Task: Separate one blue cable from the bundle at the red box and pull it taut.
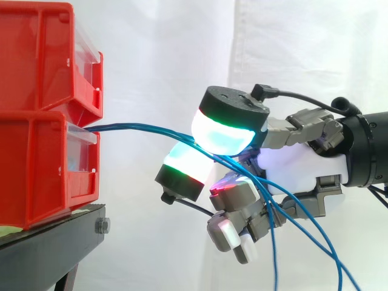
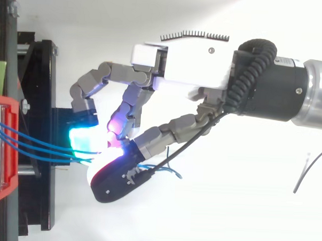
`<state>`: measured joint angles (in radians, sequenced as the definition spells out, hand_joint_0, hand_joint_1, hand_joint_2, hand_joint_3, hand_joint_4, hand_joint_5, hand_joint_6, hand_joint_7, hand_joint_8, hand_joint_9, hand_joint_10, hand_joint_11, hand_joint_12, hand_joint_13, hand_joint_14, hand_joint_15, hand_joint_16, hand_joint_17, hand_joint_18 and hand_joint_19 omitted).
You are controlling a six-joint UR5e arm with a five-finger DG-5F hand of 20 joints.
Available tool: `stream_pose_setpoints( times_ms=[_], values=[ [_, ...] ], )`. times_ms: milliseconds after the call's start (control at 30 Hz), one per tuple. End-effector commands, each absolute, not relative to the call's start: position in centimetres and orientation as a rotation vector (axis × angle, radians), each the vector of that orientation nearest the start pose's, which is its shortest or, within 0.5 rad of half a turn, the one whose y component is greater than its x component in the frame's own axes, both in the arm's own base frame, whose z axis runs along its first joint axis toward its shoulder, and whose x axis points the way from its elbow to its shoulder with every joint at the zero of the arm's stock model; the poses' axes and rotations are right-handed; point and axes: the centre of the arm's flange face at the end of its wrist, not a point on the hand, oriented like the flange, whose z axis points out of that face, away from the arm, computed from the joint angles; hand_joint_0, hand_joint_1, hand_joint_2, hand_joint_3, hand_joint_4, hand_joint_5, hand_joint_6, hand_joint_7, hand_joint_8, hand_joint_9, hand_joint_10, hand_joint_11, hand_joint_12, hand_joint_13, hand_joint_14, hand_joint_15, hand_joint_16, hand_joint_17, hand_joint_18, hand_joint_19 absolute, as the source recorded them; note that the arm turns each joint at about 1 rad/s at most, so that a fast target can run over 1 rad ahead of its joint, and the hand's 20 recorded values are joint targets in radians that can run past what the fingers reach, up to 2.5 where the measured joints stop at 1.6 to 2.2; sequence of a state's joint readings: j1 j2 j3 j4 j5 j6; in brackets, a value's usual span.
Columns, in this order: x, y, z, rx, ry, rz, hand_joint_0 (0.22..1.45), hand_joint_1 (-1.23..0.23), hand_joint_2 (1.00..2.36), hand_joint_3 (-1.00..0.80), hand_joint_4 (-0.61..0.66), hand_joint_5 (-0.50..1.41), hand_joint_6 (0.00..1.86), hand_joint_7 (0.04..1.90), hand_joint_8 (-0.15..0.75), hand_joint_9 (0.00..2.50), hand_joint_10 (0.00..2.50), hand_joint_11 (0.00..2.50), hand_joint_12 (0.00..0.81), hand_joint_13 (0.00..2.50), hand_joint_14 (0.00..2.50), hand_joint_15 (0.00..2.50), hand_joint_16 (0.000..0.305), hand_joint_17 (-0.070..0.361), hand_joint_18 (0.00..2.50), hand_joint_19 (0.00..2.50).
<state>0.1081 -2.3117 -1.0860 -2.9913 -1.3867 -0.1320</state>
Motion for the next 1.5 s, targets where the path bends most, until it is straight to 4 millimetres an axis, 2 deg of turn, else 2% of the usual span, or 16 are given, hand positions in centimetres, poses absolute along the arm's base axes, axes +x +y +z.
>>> stream_pose_setpoints(
  times_ms=[0,100,233,400,467,600,700,900,1000,1167,1267,1400,1467],
  values=[
    [76.5,-6.99,26.72,1.21,1.303,0.996,0.58,-0.59,1.01,-0.25,0.03,-0.14,0.83,1.16,0.301,1.26,0.03,1.07,0.399,1.03,0.03,0.8,0.052,0.116,0.88,0.88],
    [76.51,-6.88,26.72,1.209,1.304,0.997,0.58,-0.52,1.01,-0.25,0.04,-0.13,0.79,1.16,0.304,1.26,0.03,1.05,0.404,1.03,0.03,0.79,0.052,0.118,0.88,0.88],
    [76.5,-6.99,26.72,1.21,1.303,0.996,0.59,-0.51,1.02,-0.24,0.05,-0.12,0.78,1.18,0.308,1.27,0.03,1.06,0.411,1.03,0.03,0.8,0.053,0.119,0.89,0.88],
    [76.51,-6.88,26.72,1.209,1.304,0.997,0.57,-0.73,1.02,-0.25,0.06,-0.13,0.78,1.25,0.298,1.26,0.03,1.15,0.398,1.03,0.03,0.8,0.05,0.112,0.88,0.88],
    [76.5,-6.99,26.72,1.21,1.303,0.996,0.61,-0.84,1.01,-0.3,0.04,-0.16,0.84,1.24,0.29,1.23,0.03,1.16,0.39,1.02,0.03,0.81,0.049,0.11,0.87,0.86],
    [76.51,-6.88,26.72,1.209,1.304,0.997,0.7,-0.94,1.01,-0.4,0.02,-0.17,0.87,1.24,0.279,1.2,0.03,1.2,0.385,1.01,0.03,0.79,0.048,0.109,0.86,0.81],
    [76.51,-6.88,26.72,1.209,1.304,0.997,0.77,-0.96,1.0,-0.5,0.02,-0.18,0.89,1.22,0.273,1.19,0.03,1.23,0.371,1.0,0.03,0.78,0.047,0.106,0.85,0.77],
    [76.51,-6.88,26.72,1.209,1.304,0.997,0.79,-0.96,1.0,-0.5,0.02,-0.17,0.91,1.21,0.276,1.2,0.03,1.26,0.366,1.0,0.03,0.78,0.046,0.104,0.85,0.74],
    [76.51,-6.88,26.72,1.209,1.304,0.997,0.75,-0.97,1.0,-0.5,0.03,-0.17,0.92,1.22,0.28,1.21,0.03,1.25,0.366,1.0,0.03,0.78,0.046,0.103,0.85,0.75],
    [76.51,-6.88,26.72,1.209,1.304,0.997,0.54,-0.92,1.0,-0.5,0.06,-0.16,0.9,1.17,0.303,1.25,0.03,1.25,0.391,1.03,0.03,0.8,0.048,0.108,0.88,0.81],
    [76.51,-6.88,26.72,1.209,1.304,0.997,0.47,-0.91,1.0,-0.5,0.07,-0.16,0.89,1.14,0.317,1.26,0.03,1.25,0.417,1.04,0.03,0.79,0.053,0.119,0.92,0.79],
    [76.51,-6.88,26.72,1.209,1.304,0.997,0.42,-0.86,1.0,-0.5,0.09,-0.15,0.88,1.08,0.33,1.26,0.03,1.22,0.436,1.05,0.03,0.79,0.058,0.13,0.95,0.77],
    [76.51,-6.88,26.72,1.209,1.304,0.997,0.42,-0.79,1.0,-0.5,0.09,-0.15,0.88,1.05,0.34,1.26,0.03,1.22,0.437,1.05,0.03,0.78,0.058,0.131,0.96,0.78]
  ],
)
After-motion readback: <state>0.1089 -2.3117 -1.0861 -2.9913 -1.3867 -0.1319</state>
